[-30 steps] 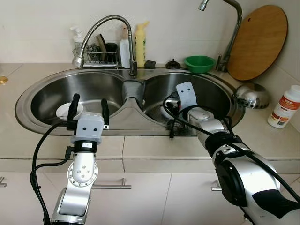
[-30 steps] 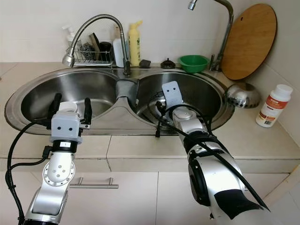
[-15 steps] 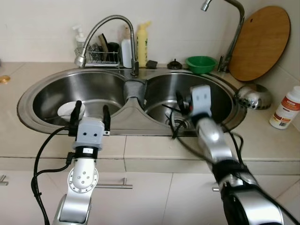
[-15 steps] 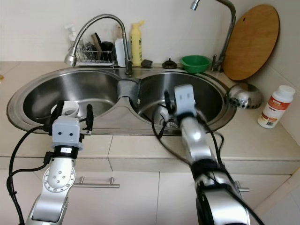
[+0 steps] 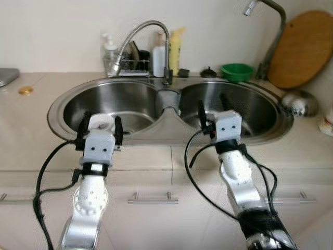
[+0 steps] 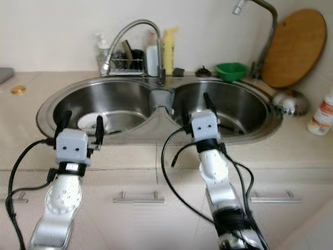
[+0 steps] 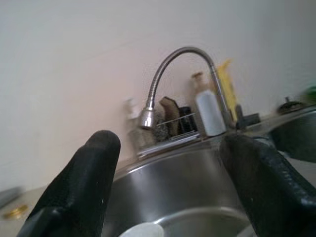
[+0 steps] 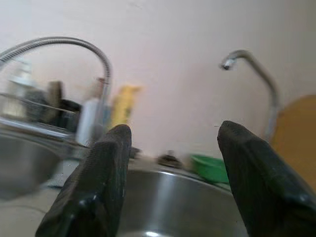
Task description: Kitchen organization
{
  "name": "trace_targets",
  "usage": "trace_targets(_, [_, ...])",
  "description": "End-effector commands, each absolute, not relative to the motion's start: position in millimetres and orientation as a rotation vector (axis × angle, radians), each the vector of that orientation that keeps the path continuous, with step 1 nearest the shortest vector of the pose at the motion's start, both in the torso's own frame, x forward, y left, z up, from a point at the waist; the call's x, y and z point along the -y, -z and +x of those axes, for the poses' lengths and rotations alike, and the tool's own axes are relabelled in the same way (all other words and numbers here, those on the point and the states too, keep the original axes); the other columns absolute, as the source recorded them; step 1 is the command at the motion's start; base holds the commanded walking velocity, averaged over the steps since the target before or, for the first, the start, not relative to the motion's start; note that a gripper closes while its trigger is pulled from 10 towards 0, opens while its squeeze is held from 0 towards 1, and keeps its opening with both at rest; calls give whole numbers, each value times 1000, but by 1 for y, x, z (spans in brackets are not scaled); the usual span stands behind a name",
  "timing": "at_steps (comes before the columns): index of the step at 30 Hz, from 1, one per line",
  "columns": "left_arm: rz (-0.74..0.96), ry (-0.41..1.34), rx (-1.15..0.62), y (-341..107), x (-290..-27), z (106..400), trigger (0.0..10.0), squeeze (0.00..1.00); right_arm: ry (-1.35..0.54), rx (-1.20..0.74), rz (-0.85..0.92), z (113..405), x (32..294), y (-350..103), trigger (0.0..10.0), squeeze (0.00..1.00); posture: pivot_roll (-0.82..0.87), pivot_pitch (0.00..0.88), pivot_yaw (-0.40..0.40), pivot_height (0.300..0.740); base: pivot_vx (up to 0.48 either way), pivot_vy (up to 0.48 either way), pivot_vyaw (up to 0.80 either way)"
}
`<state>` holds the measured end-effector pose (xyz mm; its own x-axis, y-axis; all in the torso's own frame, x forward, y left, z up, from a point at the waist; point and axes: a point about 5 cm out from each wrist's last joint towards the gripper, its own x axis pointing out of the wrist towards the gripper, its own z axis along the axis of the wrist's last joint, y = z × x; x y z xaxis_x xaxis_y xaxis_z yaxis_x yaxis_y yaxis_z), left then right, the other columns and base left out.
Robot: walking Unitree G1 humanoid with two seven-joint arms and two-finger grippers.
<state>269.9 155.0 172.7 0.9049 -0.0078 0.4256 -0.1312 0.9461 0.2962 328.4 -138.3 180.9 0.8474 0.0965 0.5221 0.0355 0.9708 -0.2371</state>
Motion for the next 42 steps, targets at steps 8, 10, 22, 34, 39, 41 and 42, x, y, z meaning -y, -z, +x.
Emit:
trace_targets(8, [342,-76,435,-174,-161,268,10000,0,-50,610,-285,317,129,-189,10000,0,-4,0,-2,740,0,480,0])
trace_targets(10, [341,-76,433,-173,-161,267,10000,0,-56,596,-304,314,129,-184,10000,0,-4,0,-4,740,0,480,0])
trace_targets(22, [370,-57,401,-162,-160,264,10000,0,-51,507,-344,299,132,-163,10000,0,-13,0,0,740,0,240,0])
trace_targets(34, [422,9,365,-147,-149,255,10000,0,3,479,-400,282,151,-149,10000,0,-23,0,5,740,0,0,-714])
trace_targets(39, [470,66,354,-139,-145,247,10000,0,1,447,-427,271,158,-138,10000,0,-23,0,6,740,0,0,-769])
trace_targets(41, [481,76,357,-138,-144,245,10000,0,2,441,-430,269,159,-136,10000,0,-26,0,9,740,0,0,-763])
trace_targets(42, [485,84,363,-137,-143,243,10000,0,4,433,-434,268,159,-134,10000,0,-27,0,11,740,0,0,-763])
